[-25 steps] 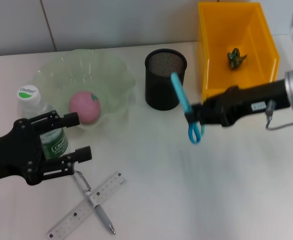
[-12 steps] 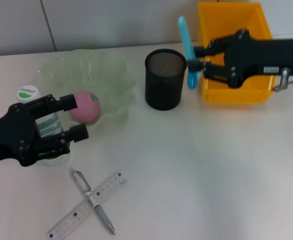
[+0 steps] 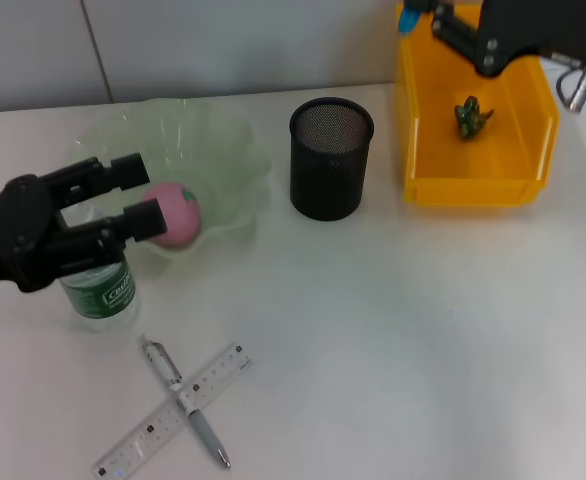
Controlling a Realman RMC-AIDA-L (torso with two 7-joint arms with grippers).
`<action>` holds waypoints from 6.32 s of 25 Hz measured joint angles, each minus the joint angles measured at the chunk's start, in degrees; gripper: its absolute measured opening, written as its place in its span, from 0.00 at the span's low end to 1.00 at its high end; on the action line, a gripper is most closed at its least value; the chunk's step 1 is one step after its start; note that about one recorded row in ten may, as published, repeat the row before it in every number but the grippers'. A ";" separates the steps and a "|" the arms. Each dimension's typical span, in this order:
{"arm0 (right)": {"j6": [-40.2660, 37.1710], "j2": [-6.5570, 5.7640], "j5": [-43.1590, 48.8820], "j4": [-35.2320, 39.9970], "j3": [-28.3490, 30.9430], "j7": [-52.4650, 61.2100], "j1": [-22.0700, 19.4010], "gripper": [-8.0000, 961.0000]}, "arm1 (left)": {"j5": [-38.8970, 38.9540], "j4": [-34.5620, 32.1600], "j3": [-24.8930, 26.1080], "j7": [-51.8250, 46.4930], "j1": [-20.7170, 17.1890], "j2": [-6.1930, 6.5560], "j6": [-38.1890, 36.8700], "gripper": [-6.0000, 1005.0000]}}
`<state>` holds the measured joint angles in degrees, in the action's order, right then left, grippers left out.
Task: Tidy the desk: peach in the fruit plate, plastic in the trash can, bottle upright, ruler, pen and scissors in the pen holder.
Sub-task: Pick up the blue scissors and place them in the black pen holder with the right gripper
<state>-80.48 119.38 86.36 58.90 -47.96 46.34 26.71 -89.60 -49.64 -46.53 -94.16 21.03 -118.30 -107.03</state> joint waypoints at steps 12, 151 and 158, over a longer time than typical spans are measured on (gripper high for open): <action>-0.47 0.08 -16.91 -13.17 -2.21 -24.45 0.88 0.27 | 2.41 -1.16 -0.19 -3.17 0.81 0.00 -0.15 0.78; 25.16 0.50 -42.35 -35.19 -28.69 -162.91 5.52 0.51 | 8.96 2.17 -2.77 8.02 -5.38 -0.33 -6.08 0.78; 25.32 0.46 -42.19 -35.18 -28.68 -163.81 4.66 0.52 | 9.64 2.00 -2.77 8.53 -5.56 -0.27 -6.39 0.78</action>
<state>-55.17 119.85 44.17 23.71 -76.64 -117.47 31.37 -79.96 -47.65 -49.30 -85.63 15.48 -118.57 -113.43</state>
